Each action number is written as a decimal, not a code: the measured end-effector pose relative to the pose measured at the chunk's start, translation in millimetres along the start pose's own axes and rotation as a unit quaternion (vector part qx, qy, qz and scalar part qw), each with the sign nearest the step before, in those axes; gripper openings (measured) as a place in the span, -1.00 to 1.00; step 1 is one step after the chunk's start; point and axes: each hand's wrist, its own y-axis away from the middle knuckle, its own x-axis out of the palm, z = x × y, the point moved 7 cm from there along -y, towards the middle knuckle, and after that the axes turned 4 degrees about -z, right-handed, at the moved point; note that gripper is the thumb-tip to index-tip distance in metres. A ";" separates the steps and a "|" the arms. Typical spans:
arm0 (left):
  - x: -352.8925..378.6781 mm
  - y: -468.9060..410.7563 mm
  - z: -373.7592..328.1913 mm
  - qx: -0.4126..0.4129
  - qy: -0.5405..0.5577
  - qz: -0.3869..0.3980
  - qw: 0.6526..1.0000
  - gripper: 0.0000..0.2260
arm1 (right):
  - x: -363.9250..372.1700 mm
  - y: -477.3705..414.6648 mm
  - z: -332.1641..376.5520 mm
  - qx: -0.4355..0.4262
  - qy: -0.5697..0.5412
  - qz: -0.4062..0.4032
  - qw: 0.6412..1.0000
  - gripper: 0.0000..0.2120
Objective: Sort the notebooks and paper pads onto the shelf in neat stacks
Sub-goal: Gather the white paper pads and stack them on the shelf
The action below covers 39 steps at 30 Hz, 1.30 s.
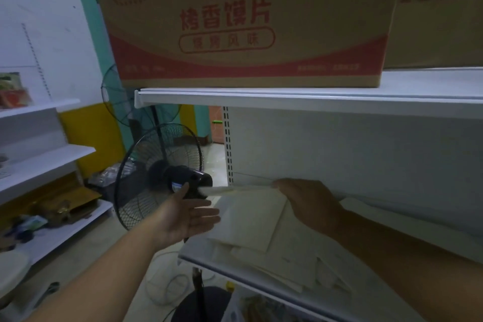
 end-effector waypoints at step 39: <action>-23.4 -67.6 -22.5 0.077 -0.091 0.132 0.984 -0.75 | 39.1 31.8 39.4 0.723 -0.221 -0.124 0.642 -0.72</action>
